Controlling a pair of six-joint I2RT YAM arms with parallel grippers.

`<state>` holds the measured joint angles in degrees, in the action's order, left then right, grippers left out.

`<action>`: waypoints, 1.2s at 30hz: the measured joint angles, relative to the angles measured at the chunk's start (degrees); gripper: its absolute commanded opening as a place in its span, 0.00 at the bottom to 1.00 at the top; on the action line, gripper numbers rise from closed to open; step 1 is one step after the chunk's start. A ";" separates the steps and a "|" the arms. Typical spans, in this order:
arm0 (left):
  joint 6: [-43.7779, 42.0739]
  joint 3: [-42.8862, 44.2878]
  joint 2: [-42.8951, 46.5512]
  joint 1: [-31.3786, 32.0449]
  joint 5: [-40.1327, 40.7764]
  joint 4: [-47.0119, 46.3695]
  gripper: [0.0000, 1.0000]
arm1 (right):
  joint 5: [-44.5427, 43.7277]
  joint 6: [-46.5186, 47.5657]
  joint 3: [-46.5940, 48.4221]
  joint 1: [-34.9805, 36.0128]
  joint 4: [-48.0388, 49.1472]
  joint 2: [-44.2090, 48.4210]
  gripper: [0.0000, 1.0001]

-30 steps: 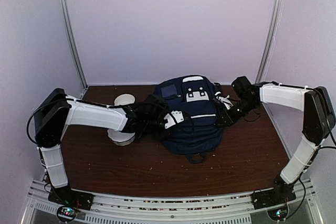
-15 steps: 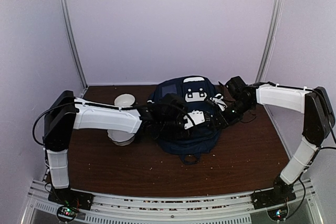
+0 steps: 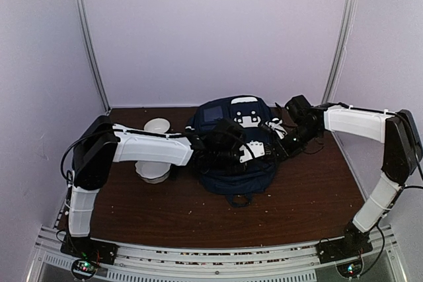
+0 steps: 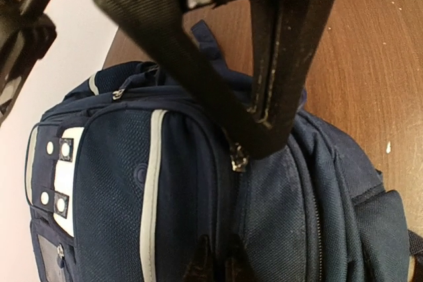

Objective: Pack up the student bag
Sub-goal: Zip the upper front pocket of the student bag, then reset both arms

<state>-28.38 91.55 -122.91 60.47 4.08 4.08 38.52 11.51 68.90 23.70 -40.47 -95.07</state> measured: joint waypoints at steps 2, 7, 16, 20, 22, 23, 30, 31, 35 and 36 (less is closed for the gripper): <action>-0.31 0.00 0.00 0.00 0.13 0.04 0.00 | -0.44 0.37 0.00 -0.76 -0.26 0.00 0.01; -0.48 -0.24 0.00 0.00 0.20 -0.22 0.00 | -2.80 0.61 -0.04 -4.13 -0.20 0.00 0.01; -0.44 -1.27 0.02 0.00 -0.09 -1.20 0.00 | -4.02 -0.02 3.08 -6.82 1.31 -3.93 0.02; -0.42 -1.55 0.02 0.00 -0.22 -1.40 0.00 | -4.44 -0.57 4.79 -6.97 1.66 -5.95 0.06; -0.39 -1.68 0.02 0.00 -0.24 -1.44 0.07 | -4.39 -0.76 4.87 -6.97 1.60 -6.14 0.10; -0.35 -1.68 0.02 0.00 -0.22 -1.44 0.09 | -4.39 -0.83 4.87 -6.97 1.57 -6.14 0.12; 1.31 -3.43 2.29 0.00 1.09 -0.37 0.37 | -8.13 -0.98 4.13 -9.07 1.90 -2.75 0.24; 1.49 -4.09 3.23 0.00 1.36 -0.07 0.39 | -8.61 -1.05 4.07 -9.51 1.92 -2.08 0.25; 2.60 -6.29 7.45 -0.13 2.58 0.79 0.46 | -10.88 -0.92 3.87 -12.55 2.34 3.76 0.25; 3.23 -6.93 8.90 -0.26 2.86 0.76 0.47 | -11.28 -0.74 3.87 -13.09 2.60 5.44 0.25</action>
<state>-25.15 84.62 -114.02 60.20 6.94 4.84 27.24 10.76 72.77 10.61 -37.87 -89.62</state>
